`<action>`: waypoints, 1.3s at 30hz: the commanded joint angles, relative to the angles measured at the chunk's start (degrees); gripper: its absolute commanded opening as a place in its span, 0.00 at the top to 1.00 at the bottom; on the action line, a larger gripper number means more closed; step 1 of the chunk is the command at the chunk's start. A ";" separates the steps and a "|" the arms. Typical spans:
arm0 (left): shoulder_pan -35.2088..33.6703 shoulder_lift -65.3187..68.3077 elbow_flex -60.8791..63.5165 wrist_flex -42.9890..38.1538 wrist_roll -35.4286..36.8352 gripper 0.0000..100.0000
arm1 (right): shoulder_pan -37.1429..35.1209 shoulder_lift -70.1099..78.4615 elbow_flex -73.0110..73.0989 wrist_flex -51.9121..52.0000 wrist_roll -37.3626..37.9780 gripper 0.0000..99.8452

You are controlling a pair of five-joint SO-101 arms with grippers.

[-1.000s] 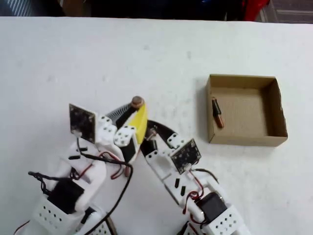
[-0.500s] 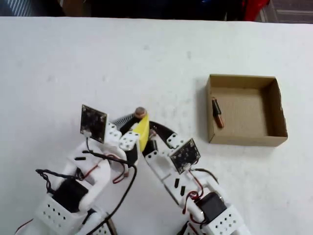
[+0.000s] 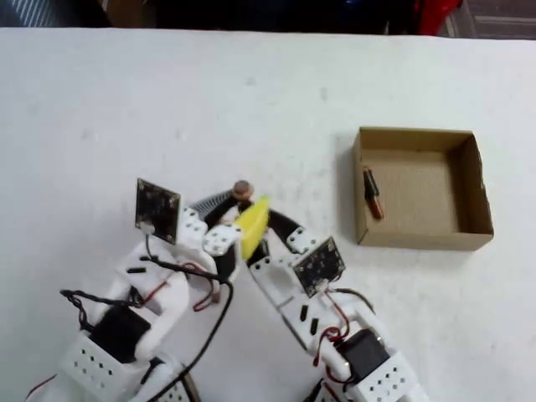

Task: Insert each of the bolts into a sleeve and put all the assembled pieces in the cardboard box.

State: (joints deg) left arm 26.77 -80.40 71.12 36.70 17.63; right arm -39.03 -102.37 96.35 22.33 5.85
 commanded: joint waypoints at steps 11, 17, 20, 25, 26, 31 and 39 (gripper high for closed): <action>-0.84 -0.48 -0.44 0.53 -0.70 0.77 | 0.13 -0.84 0.44 0.04 0.70 0.98; -5.67 -0.40 -0.35 0.53 -4.92 0.77 | 0.13 -0.84 0.44 0.04 0.70 0.98; -6.81 -0.40 -0.35 0.53 -6.24 0.77 | 0.13 -0.84 0.44 0.04 0.70 0.98; -6.99 -0.66 0.09 0.18 -6.33 0.77 | 0.13 -0.84 0.44 0.04 0.70 0.98; -7.08 -0.66 -0.35 0.18 -6.33 0.77 | 0.13 -0.84 0.44 0.04 0.70 0.98; -12.62 -0.66 -5.10 0.44 -6.07 0.77 | 3.38 -0.84 0.44 0.04 0.70 0.98; -18.86 -0.75 -7.47 4.13 -6.15 0.77 | 5.41 -0.75 0.44 0.13 0.70 0.98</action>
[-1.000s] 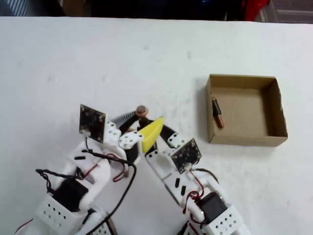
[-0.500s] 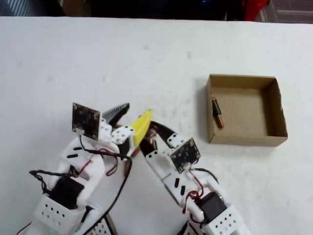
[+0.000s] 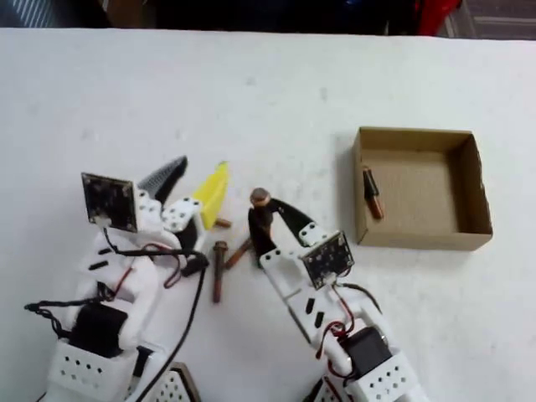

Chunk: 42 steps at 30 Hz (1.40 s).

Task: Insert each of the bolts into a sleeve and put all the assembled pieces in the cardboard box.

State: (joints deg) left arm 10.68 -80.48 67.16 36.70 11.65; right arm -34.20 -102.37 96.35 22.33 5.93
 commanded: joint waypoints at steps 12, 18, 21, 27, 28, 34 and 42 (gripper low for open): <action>-11.21 -0.66 -3.60 13.19 -3.78 0.98 | 6.46 -0.84 -4.57 9.01 0.62 0.98; -11.30 -2.51 -4.31 16.26 -8.00 0.98 | 11.74 -0.75 -12.66 18.42 0.62 0.98; -11.30 -9.27 -4.31 19.25 -8.00 0.98 | 14.64 -0.48 -17.23 22.29 1.93 0.98; -11.30 -23.87 1.23 23.21 -8.09 0.98 | 15.25 -0.40 -26.11 30.64 5.01 0.98; -11.30 -24.84 1.58 23.91 -8.18 0.98 | 15.34 -0.40 -27.87 31.43 5.10 0.98; -14.81 -24.31 1.85 26.55 -8.18 0.98 | 15.43 3.65 -40.09 39.08 8.26 0.98; -20.97 -24.31 8.79 26.29 -8.18 0.98 | 19.38 29.05 -56.35 44.53 8.26 0.98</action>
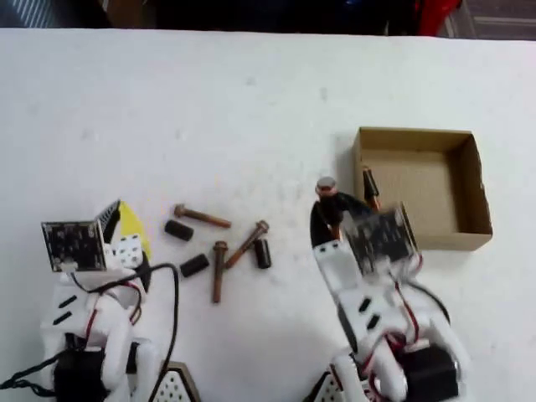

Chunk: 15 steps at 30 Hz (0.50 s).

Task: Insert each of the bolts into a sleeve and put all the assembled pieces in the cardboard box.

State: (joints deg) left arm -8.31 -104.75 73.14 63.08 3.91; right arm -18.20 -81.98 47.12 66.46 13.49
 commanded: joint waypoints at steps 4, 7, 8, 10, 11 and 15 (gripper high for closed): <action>-1.80 -0.04 7.82 -0.18 -0.44 0.98 | 12.00 19.47 -12.40 0.40 0.79 0.98; -1.71 -0.04 10.90 -0.18 -0.44 0.98 | 19.56 26.77 -16.00 0.31 0.79 0.98; -1.71 -0.04 11.96 -0.18 -0.44 0.98 | 21.85 28.97 -17.05 0.31 0.88 0.98; -1.63 -0.04 13.45 -0.18 -0.35 0.98 | 25.36 33.54 -18.81 0.22 3.69 0.98; -1.63 -0.04 14.15 -0.18 -0.26 0.98 | 26.59 35.82 -19.43 0.13 5.71 0.98; -1.63 -0.04 15.65 0.00 -0.35 0.98 | 30.55 44.44 -20.31 -3.12 8.97 0.98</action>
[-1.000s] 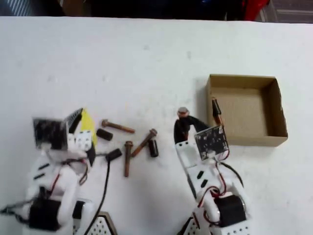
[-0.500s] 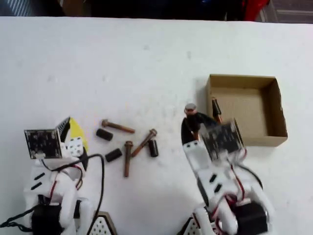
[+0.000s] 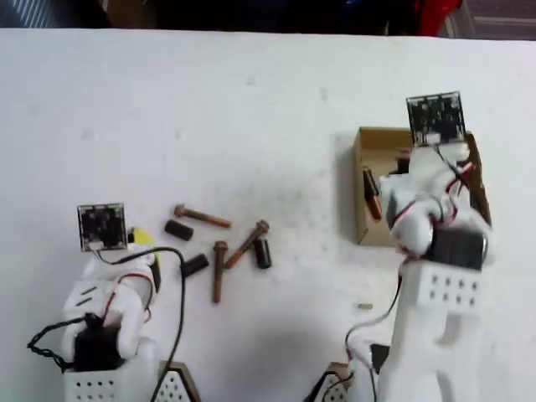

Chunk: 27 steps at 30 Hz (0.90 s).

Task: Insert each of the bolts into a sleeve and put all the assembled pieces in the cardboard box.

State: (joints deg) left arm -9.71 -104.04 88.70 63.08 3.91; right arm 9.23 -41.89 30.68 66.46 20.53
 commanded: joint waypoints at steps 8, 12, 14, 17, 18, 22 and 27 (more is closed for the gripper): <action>-0.13 -0.75 2.55 0.26 -0.35 0.98 | 6.46 20.35 -3.78 -14.64 2.29 0.98; -0.22 -0.75 2.73 0.26 -0.35 0.98 | 6.37 27.74 -3.87 -20.62 2.29 0.98; -0.22 -0.75 2.81 0.26 -0.35 0.98 | 6.37 30.81 -4.48 -22.99 2.29 0.98; -0.22 -0.75 4.13 -0.09 -0.35 0.98 | 6.46 35.47 -8.26 -22.55 2.29 0.98; -0.22 -0.75 4.22 -0.09 -0.35 0.98 | 6.46 37.23 -9.76 -21.93 2.29 0.98; -0.22 -0.75 4.31 -0.09 -0.35 0.98 | 5.58 44.26 -15.82 -19.91 2.29 0.98; -0.22 -0.75 4.40 -0.09 -0.35 0.98 | 3.56 50.51 -21.01 -16.66 2.29 0.98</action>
State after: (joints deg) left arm -9.71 -104.31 93.54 63.08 3.91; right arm 14.68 7.96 15.12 48.35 22.29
